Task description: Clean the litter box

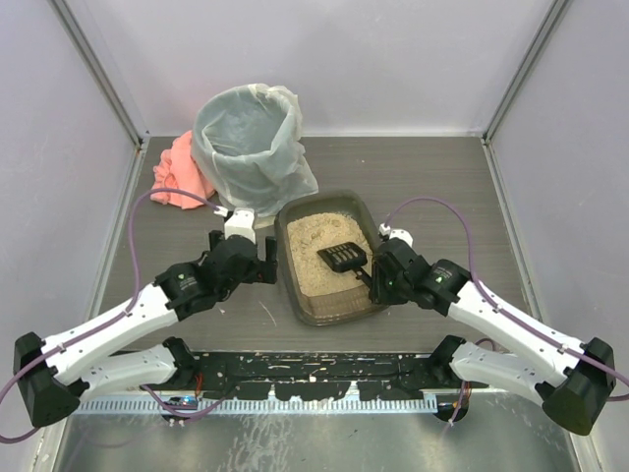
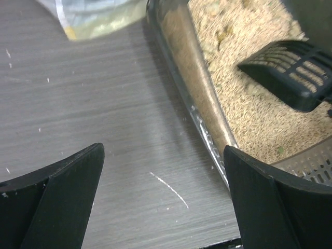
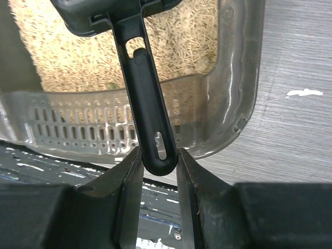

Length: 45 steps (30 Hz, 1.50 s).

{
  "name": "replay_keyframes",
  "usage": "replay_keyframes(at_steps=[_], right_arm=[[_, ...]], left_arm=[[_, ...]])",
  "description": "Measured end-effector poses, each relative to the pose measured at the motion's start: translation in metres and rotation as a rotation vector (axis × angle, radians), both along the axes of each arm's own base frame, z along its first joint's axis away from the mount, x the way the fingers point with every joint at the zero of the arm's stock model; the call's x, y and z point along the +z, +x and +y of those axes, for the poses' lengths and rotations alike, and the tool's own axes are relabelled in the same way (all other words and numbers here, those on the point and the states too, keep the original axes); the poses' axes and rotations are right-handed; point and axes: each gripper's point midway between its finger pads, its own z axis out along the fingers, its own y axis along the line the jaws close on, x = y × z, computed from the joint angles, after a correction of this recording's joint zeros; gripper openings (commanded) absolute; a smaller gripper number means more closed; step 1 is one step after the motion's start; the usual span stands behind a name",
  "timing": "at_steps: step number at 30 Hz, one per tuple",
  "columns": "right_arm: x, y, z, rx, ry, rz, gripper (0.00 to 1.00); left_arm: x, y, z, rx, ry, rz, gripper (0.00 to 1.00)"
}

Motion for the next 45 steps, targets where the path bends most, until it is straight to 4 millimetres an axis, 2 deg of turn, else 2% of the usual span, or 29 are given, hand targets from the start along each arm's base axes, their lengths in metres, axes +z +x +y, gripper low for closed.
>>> replay_keyframes(at_steps=[6, 9, 13, 17, 24, 28, 35, 45], right_arm=[[0.018, 0.003, 0.01, 0.015, 0.066, -0.034, 0.15], [0.024, 0.005, 0.014, 0.02, 0.093, -0.048, 0.12], [0.033, 0.007, 0.018, 0.021, 0.124, -0.07, 0.11], [0.041, 0.01, 0.022, 0.023, 0.148, -0.089, 0.11], [0.048, 0.012, 0.026, 0.028, 0.171, -0.101, 0.11], [0.05, 0.012, 0.028, 0.031, 0.18, -0.101, 0.11], [0.05, 0.01, 0.029, 0.035, 0.186, -0.097, 0.11], [0.054, 0.007, 0.03, 0.046, 0.209, -0.098, 0.11]], left_arm=[[0.037, 0.013, -0.015, -0.113, -0.034, -0.168, 0.98], [0.044, 0.021, -0.028, -0.204, -0.026, -0.27, 0.92], [0.029, 0.021, -0.053, -0.414, 0.037, -0.37, 0.82], [0.015, 0.016, -0.085, -0.648, 0.109, -0.458, 0.77], [0.021, -0.01, -0.139, -0.952, 0.143, -0.657, 0.65], [0.009, -0.021, -0.163, -1.073, 0.179, -0.709, 0.58], [-0.018, -0.028, -0.189, -1.209, 0.251, -0.719, 0.52], [-0.029, -0.011, -0.2, -1.233, 0.376, -0.772, 0.42]])
